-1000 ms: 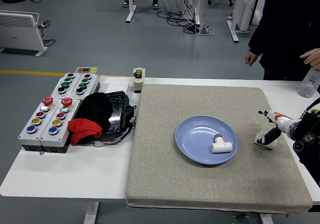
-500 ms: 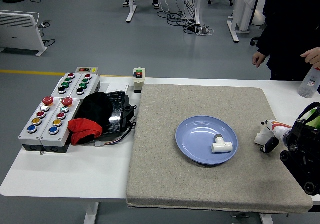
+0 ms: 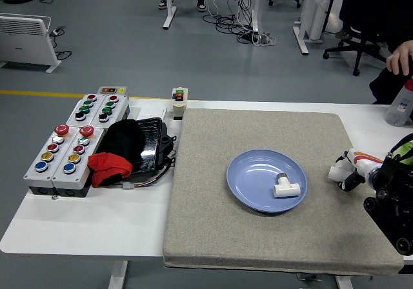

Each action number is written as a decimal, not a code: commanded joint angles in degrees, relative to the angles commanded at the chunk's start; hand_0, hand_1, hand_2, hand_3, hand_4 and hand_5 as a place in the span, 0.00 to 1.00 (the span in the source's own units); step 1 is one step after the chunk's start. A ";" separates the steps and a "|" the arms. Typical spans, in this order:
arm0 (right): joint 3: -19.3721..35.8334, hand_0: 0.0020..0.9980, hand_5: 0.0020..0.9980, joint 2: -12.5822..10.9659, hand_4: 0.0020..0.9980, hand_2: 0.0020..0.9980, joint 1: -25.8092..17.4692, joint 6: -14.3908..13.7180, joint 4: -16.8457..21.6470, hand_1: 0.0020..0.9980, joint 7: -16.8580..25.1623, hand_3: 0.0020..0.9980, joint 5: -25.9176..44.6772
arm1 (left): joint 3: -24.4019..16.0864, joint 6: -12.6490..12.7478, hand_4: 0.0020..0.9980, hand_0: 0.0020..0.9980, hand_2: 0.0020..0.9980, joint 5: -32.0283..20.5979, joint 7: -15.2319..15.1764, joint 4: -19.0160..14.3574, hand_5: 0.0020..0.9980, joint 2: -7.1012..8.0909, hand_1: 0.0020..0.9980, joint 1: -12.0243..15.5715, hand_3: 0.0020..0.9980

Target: Pick pipe place plate twice

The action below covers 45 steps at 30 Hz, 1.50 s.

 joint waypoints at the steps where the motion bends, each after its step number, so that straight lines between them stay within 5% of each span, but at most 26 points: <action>1: -0.04 0.33 0.11 -0.19 0.47 0.47 -0.17 -0.35 1.28 0.40 0.00 0.67 0.34 | 0.03 0.00 0.39 0.71 0.73 -0.01 -0.01 -0.01 1.00 0.01 0.70 0.04 0.69; 13: -6.00 0.33 0.13 0.65 0.47 0.47 1.52 -1.82 14.97 0.40 -1.26 0.66 4.58 | -0.52 0.06 0.39 0.71 0.73 -0.18 0.00 0.08 1.00 0.03 0.70 0.51 0.69; 24: -15.25 0.43 0.14 7.07 0.49 0.54 4.66 -0.09 13.12 0.50 -1.52 0.71 2.71 | -0.72 0.15 0.39 0.71 0.73 -0.17 0.12 0.08 1.00 0.04 0.70 0.57 0.69; 25: -15.64 0.77 0.27 8.02 0.69 0.89 5.08 0.31 11.94 0.77 -1.07 0.85 1.49 | -0.78 0.16 0.39 0.71 0.73 -0.09 0.10 0.06 1.00 0.06 0.70 0.55 0.69; 30: -14.84 0.77 0.27 10.35 0.69 0.89 5.47 0.42 9.35 0.77 0.03 0.85 -0.46 | -0.31 0.28 0.39 0.71 0.73 -0.48 0.03 0.04 1.00 -0.15 0.70 0.57 0.69; 31: -14.93 0.95 0.39 10.72 0.81 1.00 5.57 0.79 9.01 0.91 0.18 1.00 -0.98 | -0.23 0.28 0.39 0.71 0.73 -0.49 0.03 0.05 1.00 -0.16 0.70 0.54 0.69; 38: -15.23 1.00 0.41 11.14 0.84 1.00 5.37 3.60 8.70 0.94 1.80 1.00 -0.62 | -0.63 0.20 0.39 0.71 0.73 -0.30 -0.15 0.07 1.00 -0.01 0.70 0.69 0.69; 45: -10.02 1.00 0.39 9.46 0.82 1.00 3.32 0.89 11.92 0.94 2.84 1.00 -2.13 | -0.66 0.20 0.39 0.71 0.73 -0.48 -0.20 0.08 1.00 -0.03 0.70 0.75 0.69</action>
